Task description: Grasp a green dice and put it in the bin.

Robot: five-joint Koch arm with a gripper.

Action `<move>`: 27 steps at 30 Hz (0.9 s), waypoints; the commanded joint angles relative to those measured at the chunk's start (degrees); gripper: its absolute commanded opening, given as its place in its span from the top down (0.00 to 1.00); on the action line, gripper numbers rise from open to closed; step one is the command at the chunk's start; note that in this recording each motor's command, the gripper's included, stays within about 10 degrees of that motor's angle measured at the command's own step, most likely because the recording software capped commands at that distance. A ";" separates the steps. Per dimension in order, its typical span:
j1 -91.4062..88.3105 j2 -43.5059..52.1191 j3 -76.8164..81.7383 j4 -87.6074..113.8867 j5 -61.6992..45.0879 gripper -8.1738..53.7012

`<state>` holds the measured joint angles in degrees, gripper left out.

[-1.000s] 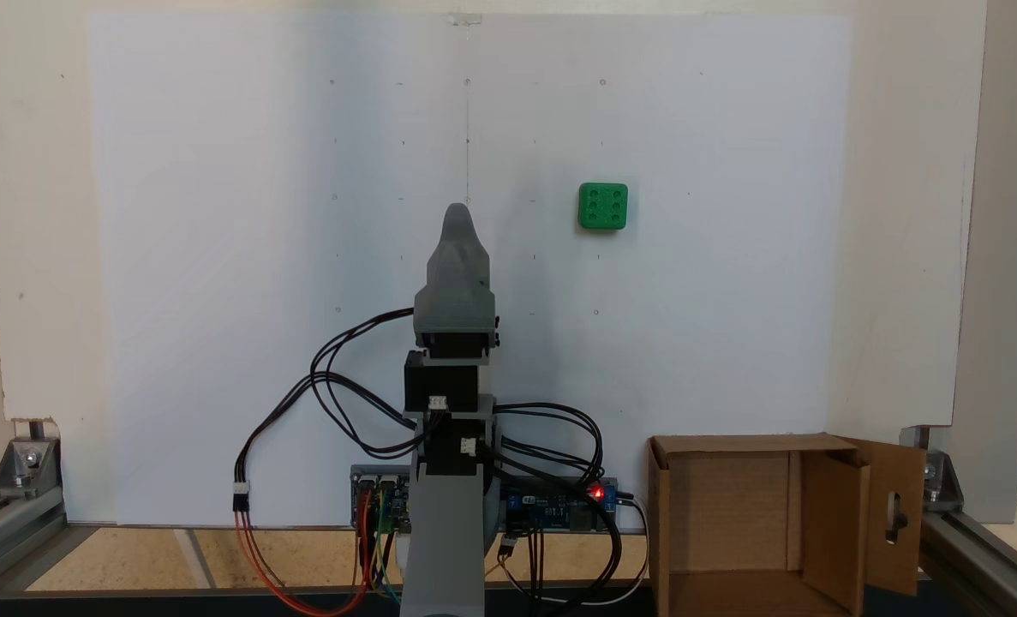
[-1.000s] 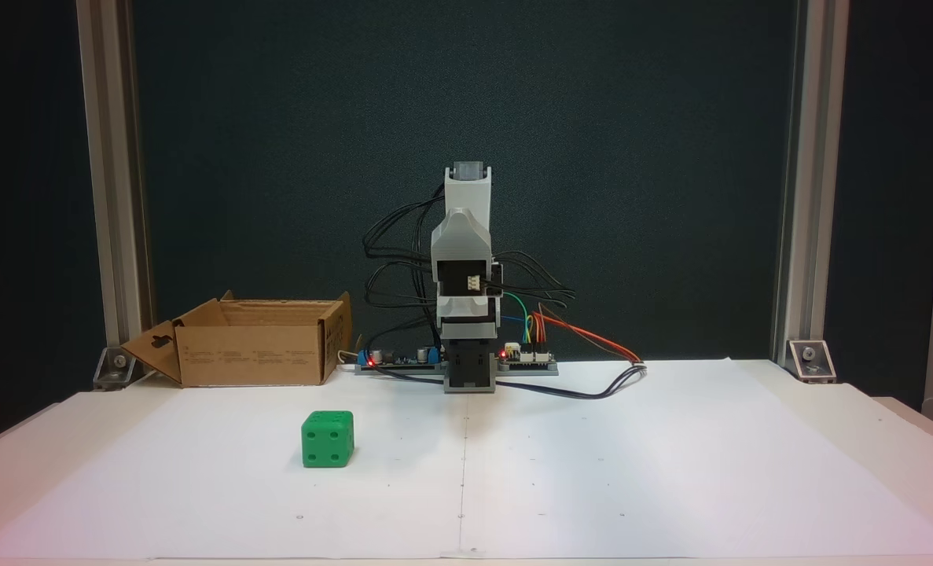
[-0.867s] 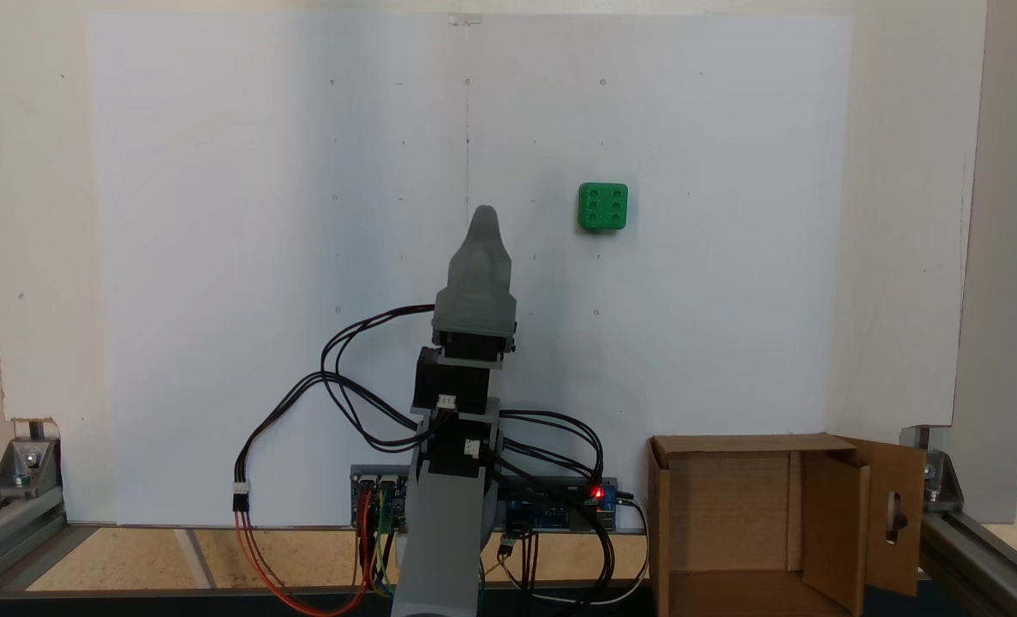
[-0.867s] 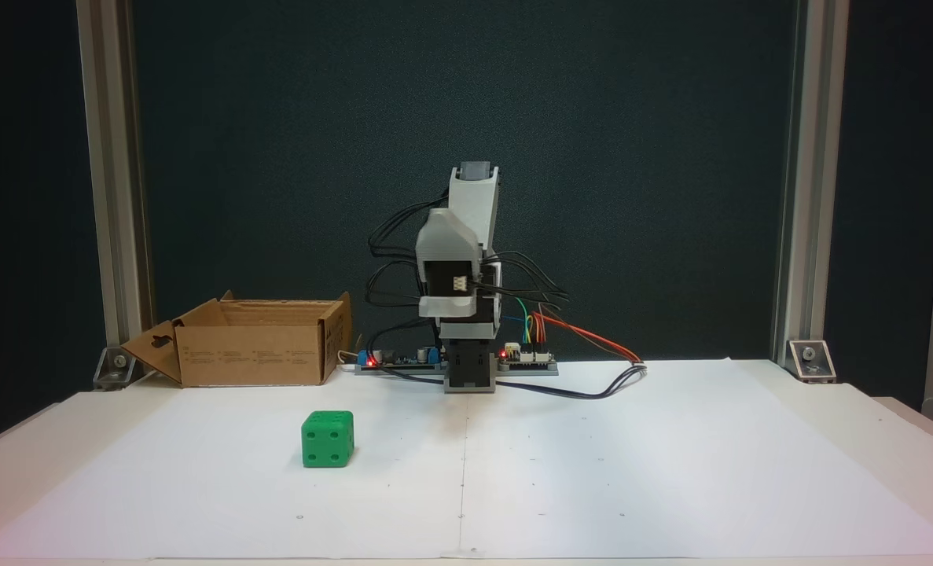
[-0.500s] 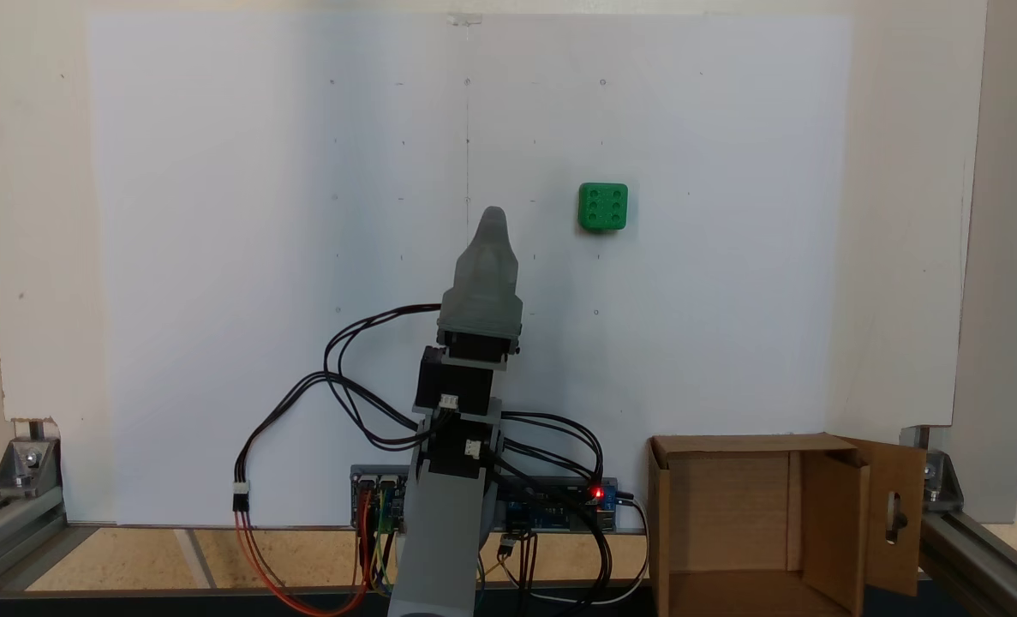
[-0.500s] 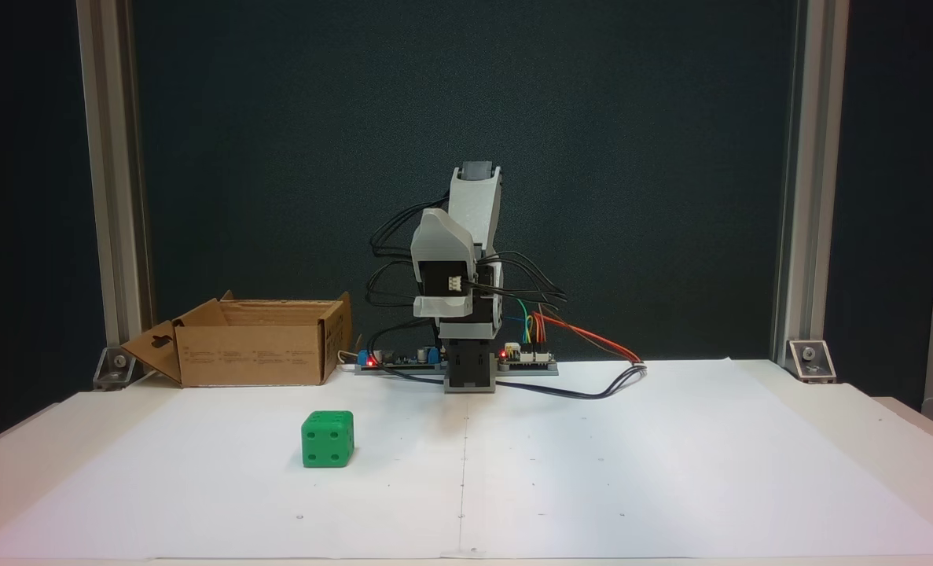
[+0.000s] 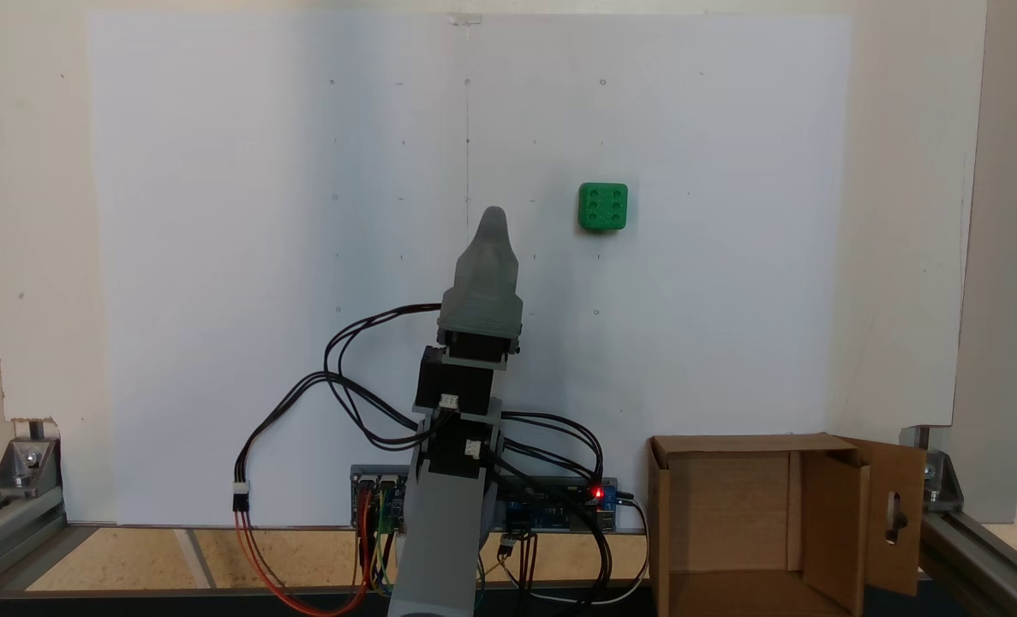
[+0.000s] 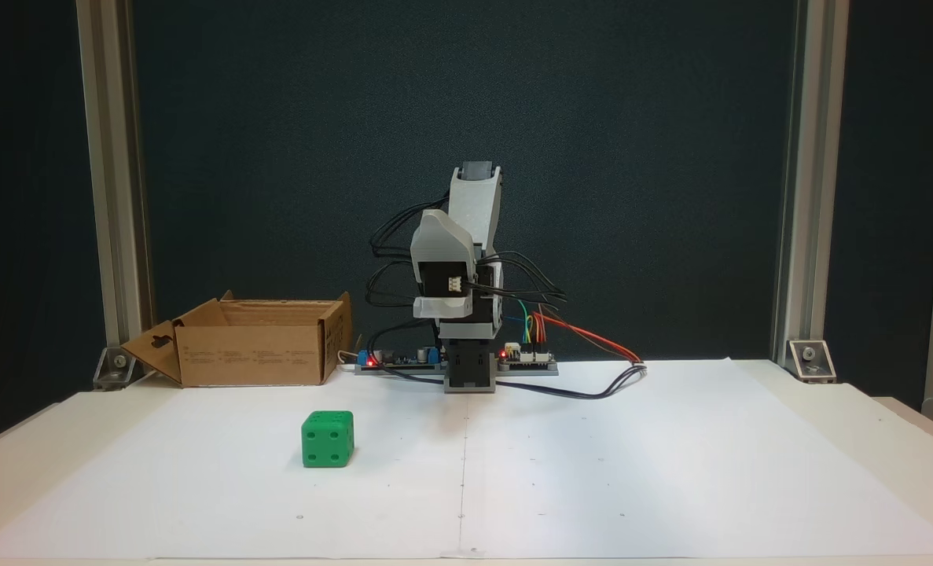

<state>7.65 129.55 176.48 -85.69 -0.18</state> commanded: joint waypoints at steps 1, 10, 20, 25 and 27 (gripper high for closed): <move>0.00 6.06 2.64 0.00 1.41 0.15; 0.00 6.06 2.72 0.00 1.41 0.16; -0.18 6.15 2.29 1.23 0.70 0.17; 1.93 6.06 -9.05 18.44 -0.35 0.17; 2.20 6.15 -15.54 26.61 -0.26 0.17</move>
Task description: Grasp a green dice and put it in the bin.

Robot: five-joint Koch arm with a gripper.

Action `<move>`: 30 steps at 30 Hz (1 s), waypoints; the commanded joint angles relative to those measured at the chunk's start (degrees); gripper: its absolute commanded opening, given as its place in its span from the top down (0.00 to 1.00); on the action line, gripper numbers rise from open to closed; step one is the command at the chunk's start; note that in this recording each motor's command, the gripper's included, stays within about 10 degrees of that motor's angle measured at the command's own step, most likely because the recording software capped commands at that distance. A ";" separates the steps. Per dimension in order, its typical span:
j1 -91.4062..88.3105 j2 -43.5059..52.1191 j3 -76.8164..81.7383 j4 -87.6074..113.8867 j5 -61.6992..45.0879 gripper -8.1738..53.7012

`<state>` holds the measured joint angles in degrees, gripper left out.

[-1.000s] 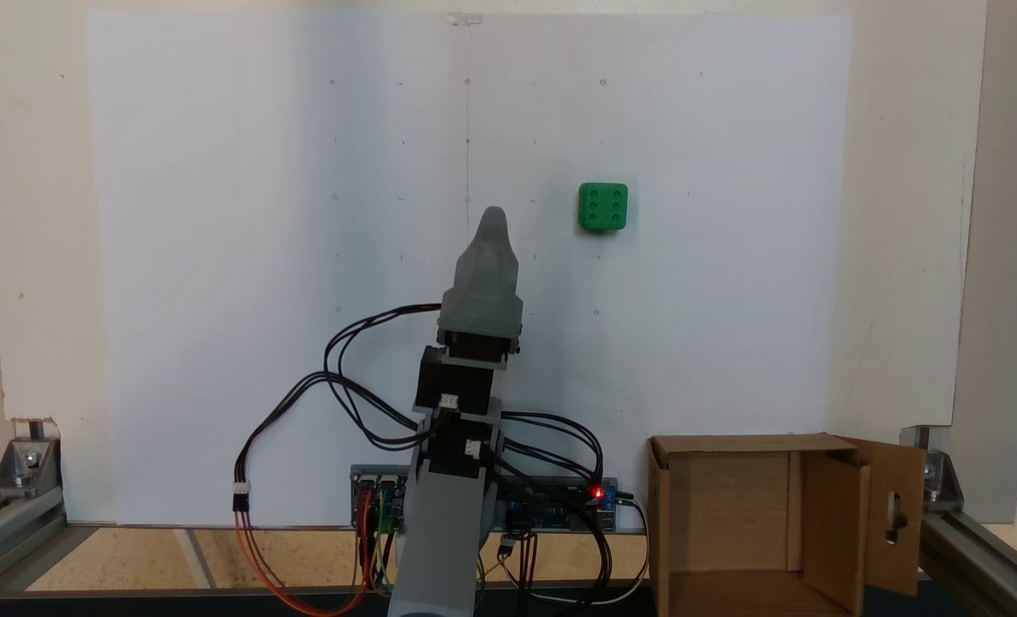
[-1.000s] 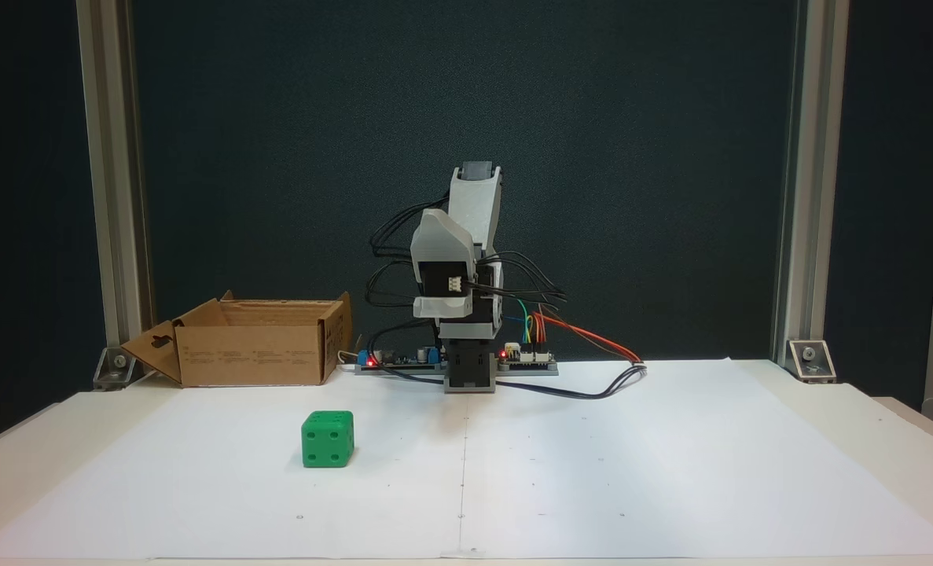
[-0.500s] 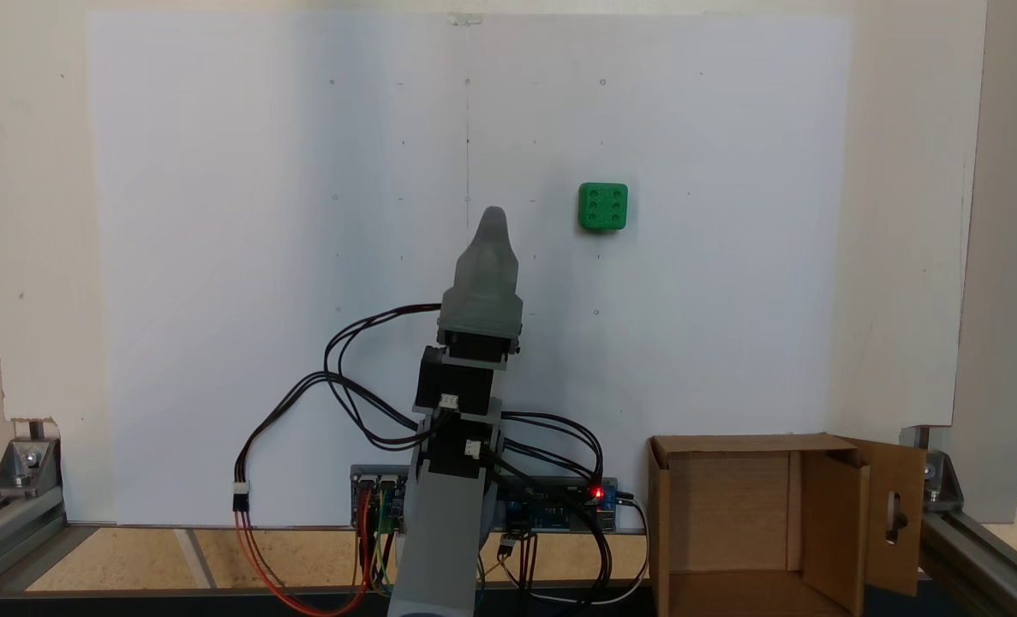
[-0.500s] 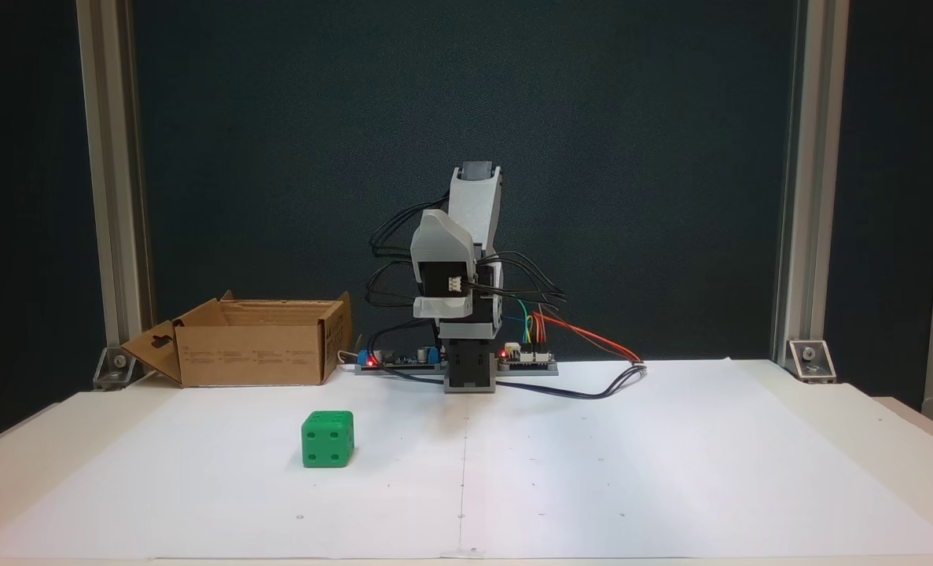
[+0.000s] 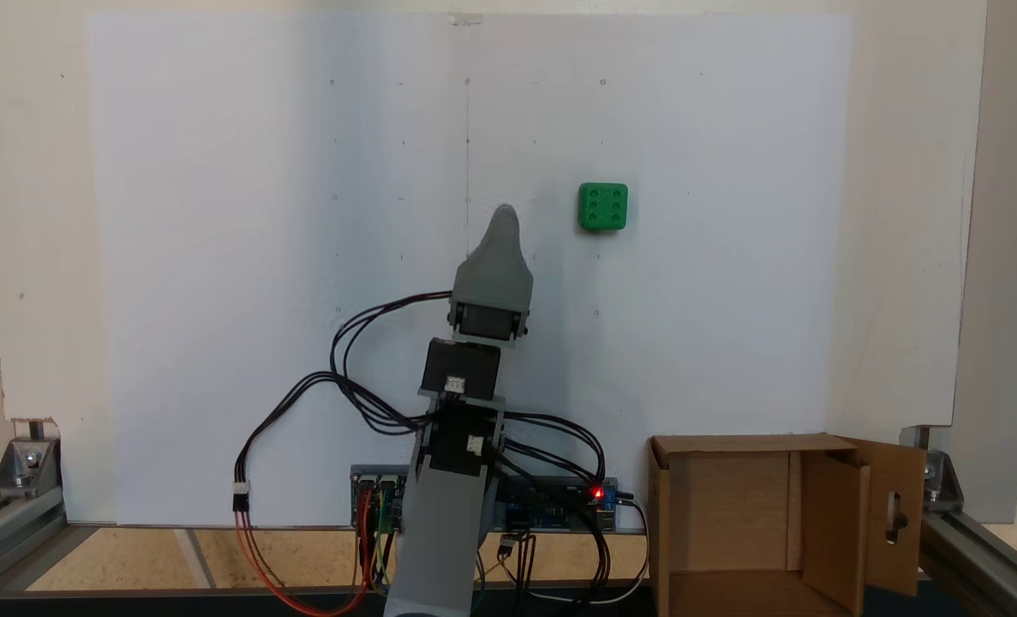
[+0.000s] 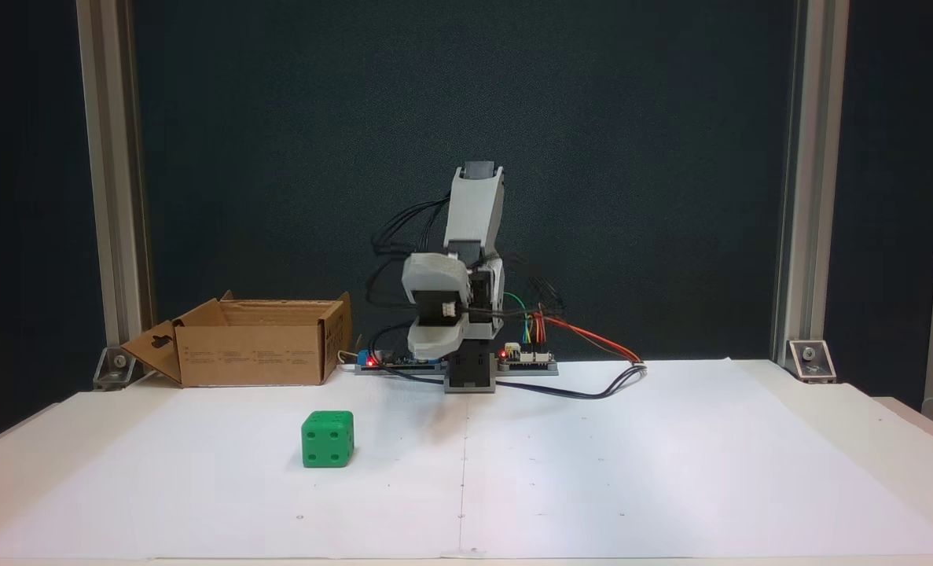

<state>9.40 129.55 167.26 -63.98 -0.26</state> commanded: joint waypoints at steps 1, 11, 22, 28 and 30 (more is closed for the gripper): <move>0.44 6.06 -9.21 9.03 -0.18 0.17; 3.78 6.24 -29.44 47.53 3.78 0.17; 13.18 5.27 -46.32 92.00 4.83 0.13; 21.88 -3.60 -56.34 110.63 -12.64 0.10; 24.26 -7.03 -58.80 117.58 -17.29 0.09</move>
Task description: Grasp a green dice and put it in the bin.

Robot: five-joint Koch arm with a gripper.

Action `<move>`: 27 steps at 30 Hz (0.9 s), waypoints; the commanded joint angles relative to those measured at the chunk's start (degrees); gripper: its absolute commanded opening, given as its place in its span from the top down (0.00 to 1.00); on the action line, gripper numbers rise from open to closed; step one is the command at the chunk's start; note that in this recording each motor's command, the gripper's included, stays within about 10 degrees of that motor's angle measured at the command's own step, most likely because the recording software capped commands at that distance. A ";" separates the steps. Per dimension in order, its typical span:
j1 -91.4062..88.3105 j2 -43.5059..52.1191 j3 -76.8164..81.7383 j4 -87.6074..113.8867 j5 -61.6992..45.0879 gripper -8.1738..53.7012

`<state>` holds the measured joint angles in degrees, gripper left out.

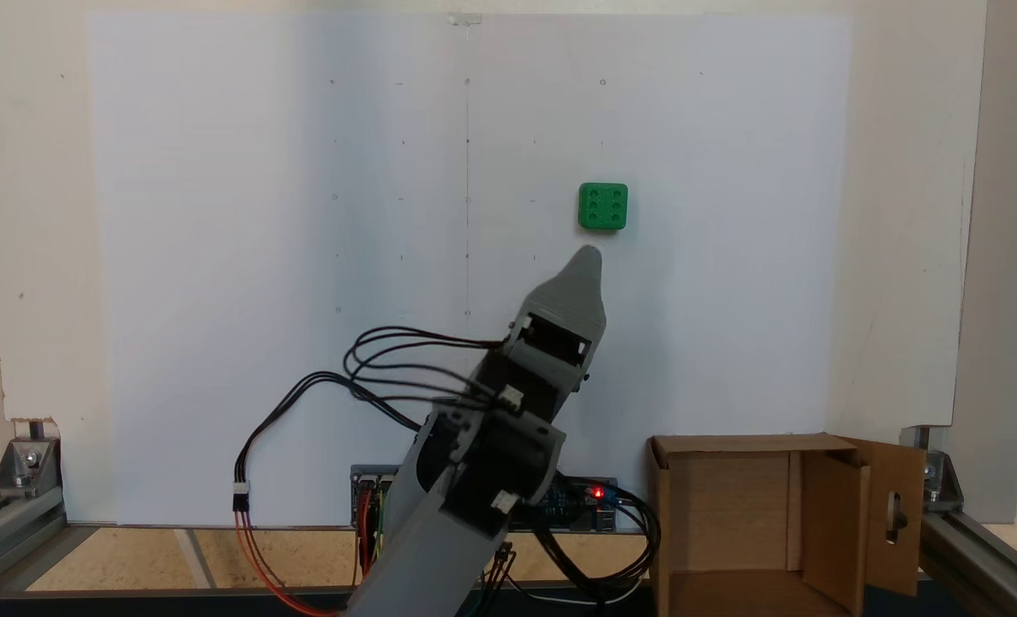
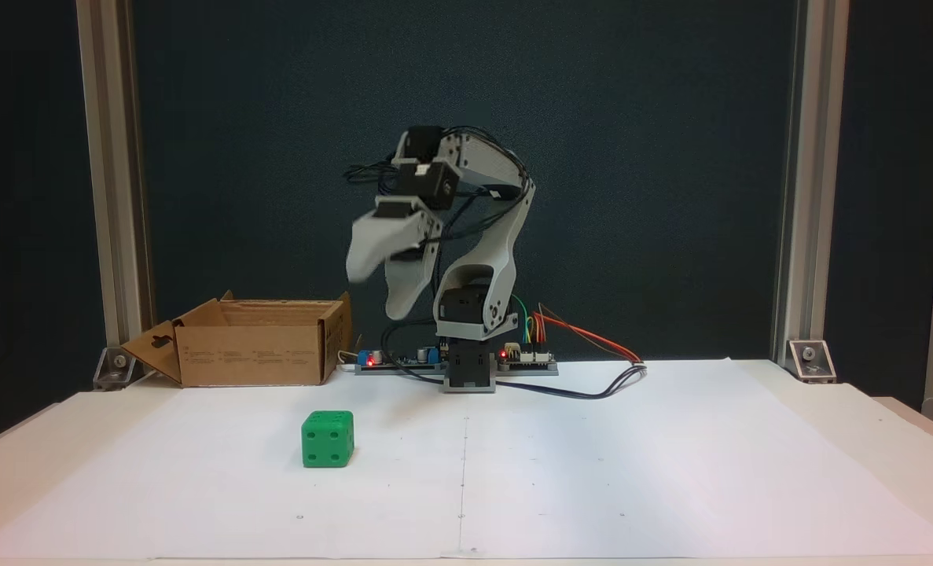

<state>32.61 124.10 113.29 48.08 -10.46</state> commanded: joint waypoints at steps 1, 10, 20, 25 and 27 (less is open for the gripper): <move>1.85 -3.34 -6.06 9.12 -9.47 0.09; 6.94 -14.24 -20.48 18.63 -19.07 0.09; 5.71 -27.25 -31.82 12.92 -22.32 0.09; 4.48 -32.26 -32.70 10.55 -24.52 0.09; 4.22 -32.70 -32.70 10.28 -24.79 0.09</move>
<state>37.18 90.88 84.46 59.24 -30.76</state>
